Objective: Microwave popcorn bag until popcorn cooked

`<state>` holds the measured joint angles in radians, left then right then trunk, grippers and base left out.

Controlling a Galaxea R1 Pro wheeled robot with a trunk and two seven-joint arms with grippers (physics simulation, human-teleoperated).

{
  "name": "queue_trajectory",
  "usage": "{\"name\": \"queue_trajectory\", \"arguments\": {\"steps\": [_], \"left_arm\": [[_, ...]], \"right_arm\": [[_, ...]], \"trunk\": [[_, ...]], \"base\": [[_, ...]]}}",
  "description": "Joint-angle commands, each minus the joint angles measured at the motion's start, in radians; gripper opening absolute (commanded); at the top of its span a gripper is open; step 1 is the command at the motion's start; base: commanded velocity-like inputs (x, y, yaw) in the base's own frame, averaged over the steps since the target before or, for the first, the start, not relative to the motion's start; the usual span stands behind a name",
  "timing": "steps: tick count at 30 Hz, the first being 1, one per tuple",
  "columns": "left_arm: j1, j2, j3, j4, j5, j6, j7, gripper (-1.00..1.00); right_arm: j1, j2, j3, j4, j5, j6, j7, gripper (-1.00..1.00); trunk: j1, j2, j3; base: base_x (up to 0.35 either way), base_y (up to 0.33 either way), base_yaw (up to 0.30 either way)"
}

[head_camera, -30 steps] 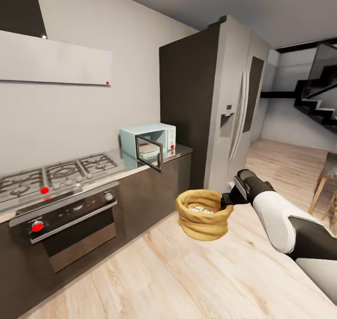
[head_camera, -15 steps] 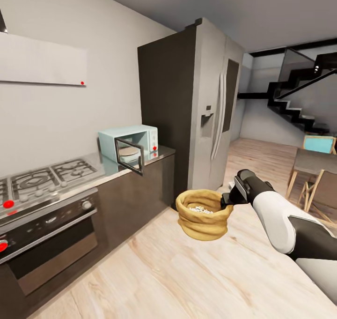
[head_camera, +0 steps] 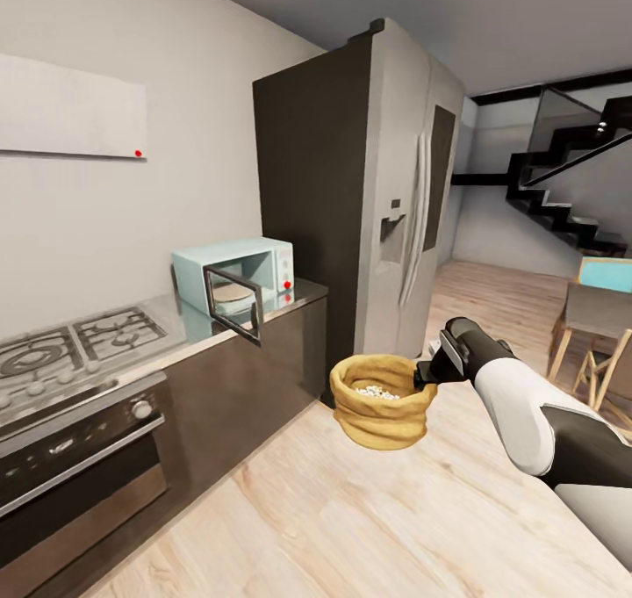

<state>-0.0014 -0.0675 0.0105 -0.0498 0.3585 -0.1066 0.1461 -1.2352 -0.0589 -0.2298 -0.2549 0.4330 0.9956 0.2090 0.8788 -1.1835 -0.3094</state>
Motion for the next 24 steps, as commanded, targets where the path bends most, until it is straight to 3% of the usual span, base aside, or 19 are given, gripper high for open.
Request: {"name": "queue_trajectory", "arguments": {"steps": [1,7,24], "left_arm": [[0.000,0.000,0.000,0.000,0.004,-0.002,0.003,1.00],[0.000,0.000,0.002,0.001,0.004,-0.002,0.003,1.00],[0.000,0.001,0.003,0.000,0.005,-0.002,0.003,1.00]], "right_arm": [[-0.001,-0.002,-0.006,-0.002,0.009,0.003,0.007,-1.00],[0.000,-0.020,-0.006,-0.008,0.009,0.003,0.007,-1.00],[-0.001,-0.026,-0.005,-0.025,0.015,0.007,0.015,-1.00]], "trunk": [[0.001,-0.001,-0.001],[0.001,-0.001,-0.001],[0.001,-0.001,-0.001]], "base": [[0.322,-0.094,0.000],[0.321,-0.133,0.000],[0.317,-0.161,0.000]]}}
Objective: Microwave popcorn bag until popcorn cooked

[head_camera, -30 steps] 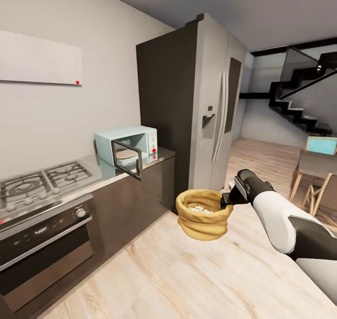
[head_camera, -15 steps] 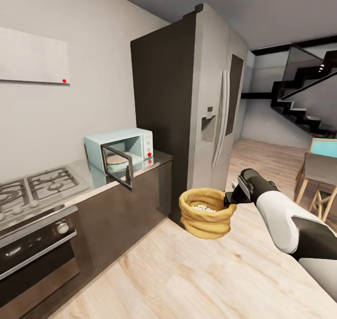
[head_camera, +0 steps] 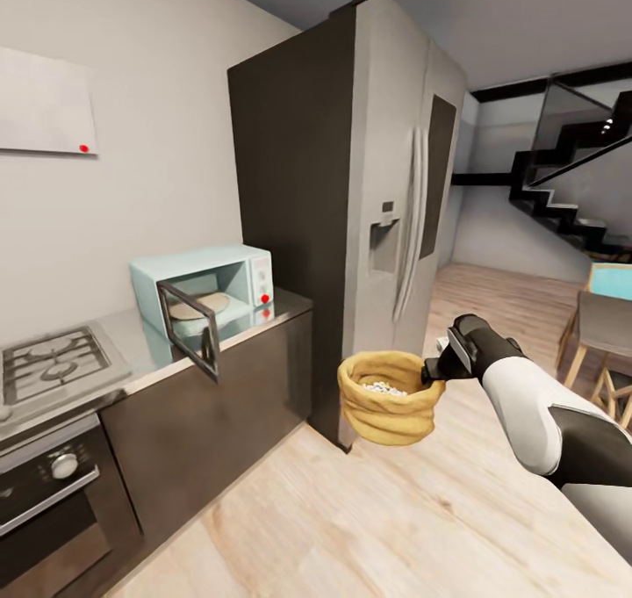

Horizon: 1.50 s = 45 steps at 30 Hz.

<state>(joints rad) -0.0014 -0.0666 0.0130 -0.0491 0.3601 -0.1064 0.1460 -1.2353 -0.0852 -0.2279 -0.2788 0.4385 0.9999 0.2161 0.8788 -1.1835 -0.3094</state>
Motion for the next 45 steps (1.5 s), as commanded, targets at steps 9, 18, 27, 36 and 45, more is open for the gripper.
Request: {"name": "queue_trajectory", "arguments": {"steps": [9,18,27,36,45], "left_arm": [[0.000,0.001,0.005,-0.002,0.006,-0.014,0.004,1.00],[0.000,0.000,0.011,-0.007,0.011,-0.019,0.006,1.00],[0.000,-0.001,0.012,-0.008,0.014,-0.017,0.015,1.00],[0.000,-0.001,0.013,-0.008,0.013,-0.018,0.015,1.00],[0.000,0.000,0.013,-0.008,0.013,-0.018,0.015,1.00]], "right_arm": [[0.000,-0.001,-0.005,0.002,0.008,0.003,0.006,-1.00],[0.000,-0.001,-0.005,0.012,0.009,0.003,0.007,-1.00],[-0.001,-0.001,-0.005,0.012,0.009,0.002,0.006,-1.00],[0.000,0.000,-0.005,0.012,0.009,0.002,0.006,-1.00],[0.000,0.009,-0.004,0.015,0.001,0.002,0.008,-1.00]], "trunk": [[0.001,-0.001,-0.001],[0.001,-0.001,-0.010],[0.001,-0.001,-0.020],[0.001,-0.001,-0.030],[0.001,-0.001,-0.039]], "base": [[0.313,-0.162,0.167],[0.096,-0.053,0.248],[0.097,-0.213,0.243],[0.177,-0.252,0.243],[0.171,-0.231,0.243]]}}
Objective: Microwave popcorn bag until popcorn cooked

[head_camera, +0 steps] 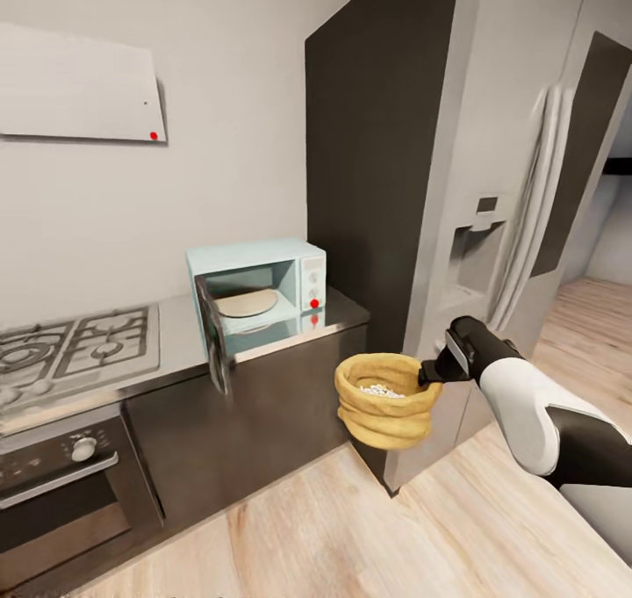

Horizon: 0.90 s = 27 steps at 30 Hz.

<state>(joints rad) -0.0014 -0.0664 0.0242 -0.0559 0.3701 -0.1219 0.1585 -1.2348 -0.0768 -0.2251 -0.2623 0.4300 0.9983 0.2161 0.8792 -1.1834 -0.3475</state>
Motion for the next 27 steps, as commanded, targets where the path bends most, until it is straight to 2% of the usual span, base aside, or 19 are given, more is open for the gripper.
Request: {"name": "queue_trajectory", "arguments": {"steps": [1,8,20,27], "left_arm": [[0.000,0.000,0.002,-0.001,0.003,-0.002,0.003,1.00],[0.000,-0.003,0.002,-0.001,0.002,-0.005,0.003,1.00],[0.000,-0.001,0.003,-0.001,0.003,-0.005,0.003,1.00],[0.000,-0.001,0.003,-0.001,0.003,-0.005,0.003,1.00]], "right_arm": [[-0.001,0.001,-0.007,-0.002,0.010,0.003,0.008,-1.00],[0.000,0.007,-0.007,0.000,0.009,0.002,0.009,-1.00],[-0.001,0.008,-0.007,0.003,0.008,-0.002,0.009,-1.00],[0.000,0.012,-0.005,0.003,0.009,-0.006,0.009,-1.00]], "trunk": [[0.000,-0.001,-0.002],[0.000,-0.001,-0.009],[0.000,-0.001,-0.009],[0.000,-0.001,-0.009]], "base": [[0.061,-0.077,0.243],[0.009,-0.023,0.224],[0.000,-0.263,0.002],[0.000,-0.042,0.003]]}}
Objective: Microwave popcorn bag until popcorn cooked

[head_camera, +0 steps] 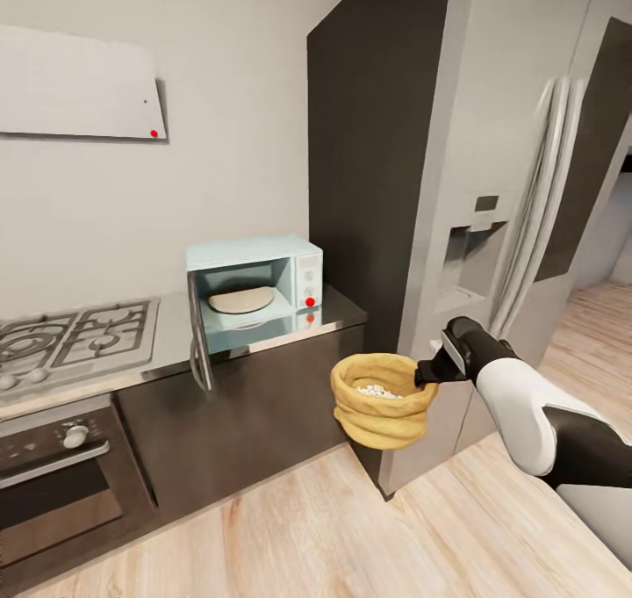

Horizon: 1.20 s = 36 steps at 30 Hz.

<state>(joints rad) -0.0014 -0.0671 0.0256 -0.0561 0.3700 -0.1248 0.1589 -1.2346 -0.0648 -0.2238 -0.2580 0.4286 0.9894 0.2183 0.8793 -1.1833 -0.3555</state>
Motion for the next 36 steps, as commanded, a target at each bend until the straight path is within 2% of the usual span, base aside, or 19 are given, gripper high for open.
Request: {"name": "queue_trajectory", "arguments": {"steps": [1,29,36], "left_arm": [[0.000,0.000,0.002,-0.001,0.003,-0.003,0.002,1.00],[0.000,0.000,0.002,-0.001,0.003,-0.003,0.002,1.00],[0.000,0.000,0.002,-0.001,0.003,-0.003,0.002,1.00]], "right_arm": [[0.000,0.001,-0.006,-0.001,0.010,0.003,0.006,-1.00],[0.000,-0.001,-0.008,0.002,0.009,0.003,0.001,-1.00],[0.000,-0.001,-0.008,0.002,0.009,0.002,0.003,-1.00]], "trunk": [[0.000,-0.001,-0.001],[0.000,-0.001,-0.001],[0.000,-0.001,-0.001]], "base": [[0.000,-0.002,0.129],[0.000,0.000,0.267],[0.000,0.000,0.028]]}}
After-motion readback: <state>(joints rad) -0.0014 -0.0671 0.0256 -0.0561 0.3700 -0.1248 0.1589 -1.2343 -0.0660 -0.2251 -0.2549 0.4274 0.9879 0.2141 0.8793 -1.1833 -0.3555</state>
